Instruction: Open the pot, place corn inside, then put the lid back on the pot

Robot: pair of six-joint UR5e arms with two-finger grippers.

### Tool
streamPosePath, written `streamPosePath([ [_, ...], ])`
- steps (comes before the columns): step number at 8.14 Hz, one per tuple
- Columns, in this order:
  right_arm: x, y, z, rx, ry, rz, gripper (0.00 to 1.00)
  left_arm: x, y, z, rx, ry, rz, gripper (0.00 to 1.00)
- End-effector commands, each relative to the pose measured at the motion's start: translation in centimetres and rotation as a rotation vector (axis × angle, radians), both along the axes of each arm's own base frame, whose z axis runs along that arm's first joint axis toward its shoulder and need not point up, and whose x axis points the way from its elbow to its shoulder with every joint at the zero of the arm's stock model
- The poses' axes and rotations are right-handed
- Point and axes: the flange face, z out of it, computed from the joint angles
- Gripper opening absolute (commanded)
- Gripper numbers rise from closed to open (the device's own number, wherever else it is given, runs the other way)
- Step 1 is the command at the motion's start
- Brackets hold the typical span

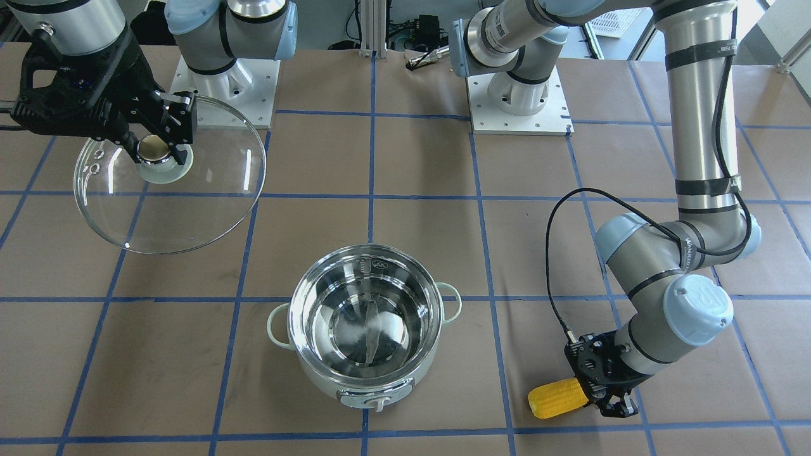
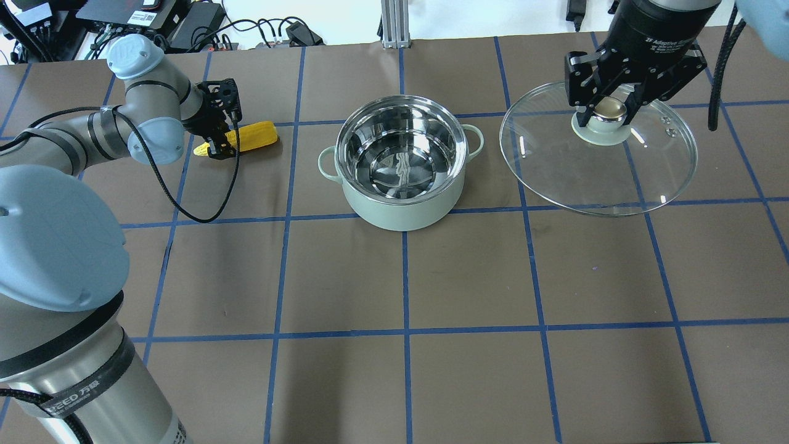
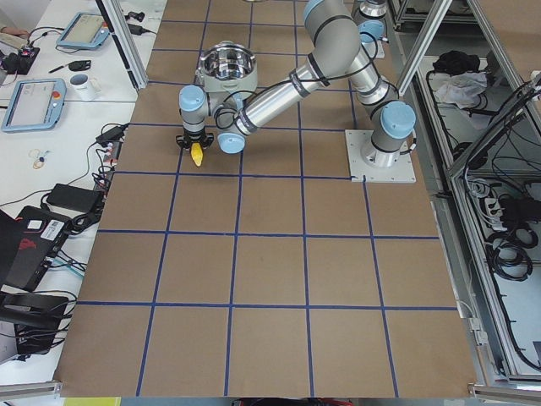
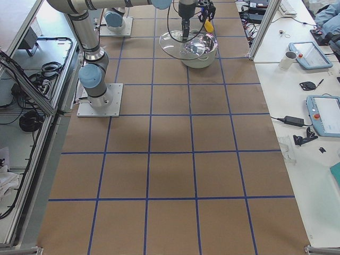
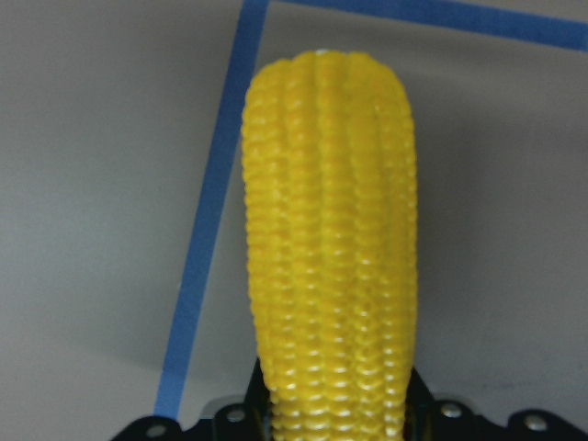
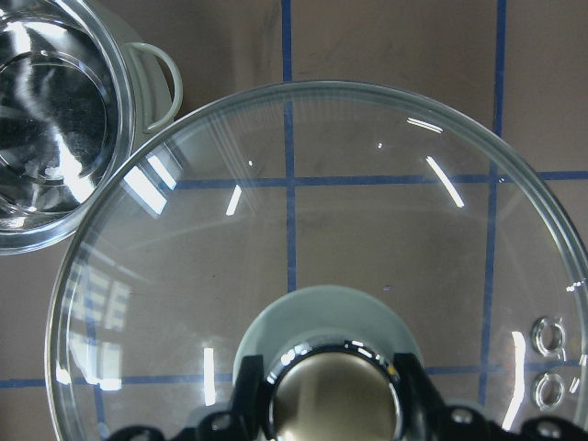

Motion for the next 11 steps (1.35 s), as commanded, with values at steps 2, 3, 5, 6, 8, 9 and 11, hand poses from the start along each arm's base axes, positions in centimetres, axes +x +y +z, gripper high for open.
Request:
streamPosePath([
  [2,0.1,0.3,0.1,0.005,-0.008,-0.022,0.24,-0.7,1.2,4.3,0.030,-0.007,-0.003,0.00],
  [3,0.5,0.5,0.3,0.002,-0.014,-0.014,0.24,-2.1,2.2,7.6,0.037,-0.006,-0.014,0.00],
  [5,1.8,0.6,0.2,-0.002,-0.002,0.017,0.24,-5.7,5.2,14.4,0.055,-0.080,-0.040,0.00],
  [6,1.8,0.6,0.2,-0.004,-0.005,0.017,0.24,-8.6,7.1,17.6,0.060,-0.078,-0.071,0.00],
  [8,1.8,0.6,0.1,-0.002,-0.008,0.017,0.24,-16.6,10.2,22.0,-0.003,-0.075,-0.183,0.00],
  [9,1.8,0.6,0.1,-0.003,-0.006,0.021,0.24,-20.4,11.6,22.6,-0.013,-0.065,-0.194,0.00],
  [11,1.8,0.6,0.1,-0.003,-0.009,0.023,0.24,-26.7,13.7,22.4,-0.014,-0.035,-0.174,0.00],
])
